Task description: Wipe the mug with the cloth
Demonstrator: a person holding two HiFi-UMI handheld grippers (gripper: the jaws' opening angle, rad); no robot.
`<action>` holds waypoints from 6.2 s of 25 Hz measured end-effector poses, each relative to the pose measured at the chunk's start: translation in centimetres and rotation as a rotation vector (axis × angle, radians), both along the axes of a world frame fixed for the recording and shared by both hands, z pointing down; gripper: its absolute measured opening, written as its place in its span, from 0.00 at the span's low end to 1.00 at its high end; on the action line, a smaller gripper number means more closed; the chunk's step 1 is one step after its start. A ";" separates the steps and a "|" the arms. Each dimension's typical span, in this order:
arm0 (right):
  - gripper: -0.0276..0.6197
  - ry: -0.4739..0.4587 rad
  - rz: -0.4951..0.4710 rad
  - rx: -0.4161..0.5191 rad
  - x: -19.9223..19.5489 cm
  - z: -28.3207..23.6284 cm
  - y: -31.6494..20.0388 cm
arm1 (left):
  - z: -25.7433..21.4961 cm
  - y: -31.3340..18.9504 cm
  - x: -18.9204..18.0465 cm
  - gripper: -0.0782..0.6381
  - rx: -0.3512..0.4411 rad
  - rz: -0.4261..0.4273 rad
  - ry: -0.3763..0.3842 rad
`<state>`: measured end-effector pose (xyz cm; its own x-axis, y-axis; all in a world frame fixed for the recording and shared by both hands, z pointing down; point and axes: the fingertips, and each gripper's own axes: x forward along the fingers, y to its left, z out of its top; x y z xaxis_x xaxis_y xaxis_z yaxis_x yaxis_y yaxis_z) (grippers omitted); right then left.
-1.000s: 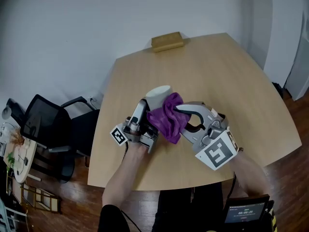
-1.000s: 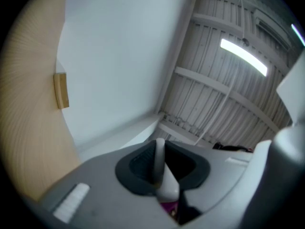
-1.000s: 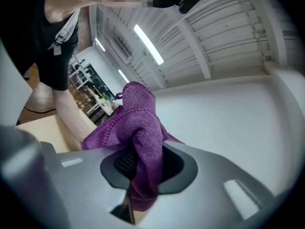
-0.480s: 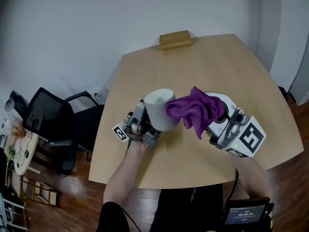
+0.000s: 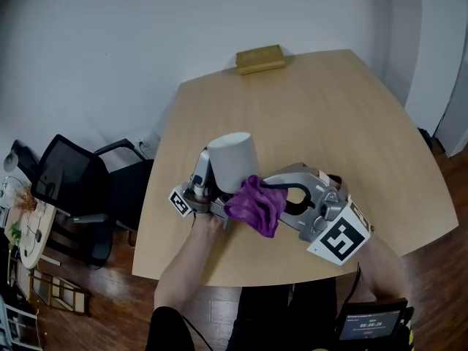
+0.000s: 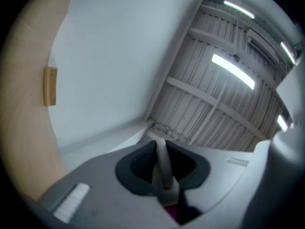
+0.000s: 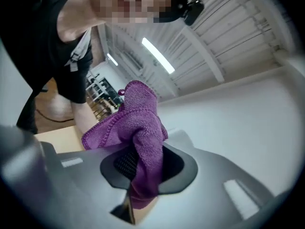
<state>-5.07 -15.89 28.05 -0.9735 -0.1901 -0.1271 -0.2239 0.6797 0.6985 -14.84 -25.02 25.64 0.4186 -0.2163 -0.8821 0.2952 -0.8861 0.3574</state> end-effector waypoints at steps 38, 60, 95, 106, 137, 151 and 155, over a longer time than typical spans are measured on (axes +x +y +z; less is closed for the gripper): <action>0.15 -0.375 -0.538 -1.438 0.8 2.9 -7.6 | -2.9 10.8 6.6 0.21 0.679 -0.215 -0.538; 0.15 0.027 -0.629 -1.324 0.6 4.9 -3.0 | 1.1 15.3 12.0 0.23 0.878 0.010 -0.757; 0.16 -0.193 0.112 -0.332 0.8 -0.5 -5.4 | 4.7 -4.8 -1.6 0.19 -0.520 -0.228 0.178; 0.15 0.224 0.301 -0.278 -2.5 7.8 -6.8 | 5.2 -4.5 1.5 0.19 -0.428 -0.198 -0.020; 0.16 -0.444 0.041 -1.442 6.9 9.4 -18.2 | 10.7 -12.2 5.4 0.21 -0.029 -0.506 -1.176; 0.16 -0.505 0.055 -1.497 7.7 10.0 -18.9 | 16.2 -11.9 1.3 0.30 -0.026 -0.538 -1.642; 0.16 -0.505 0.064 -1.494 7.4 9.4 -18.0 | 15.8 -12.4 1.3 0.21 -0.089 -0.582 -1.651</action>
<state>2.34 -33.93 37.47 -0.8762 -0.4734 -0.0908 -0.2712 0.6399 -0.7190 -13.49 -37.46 41.44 0.6421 -0.6704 0.3718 -0.7161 -0.6977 -0.0215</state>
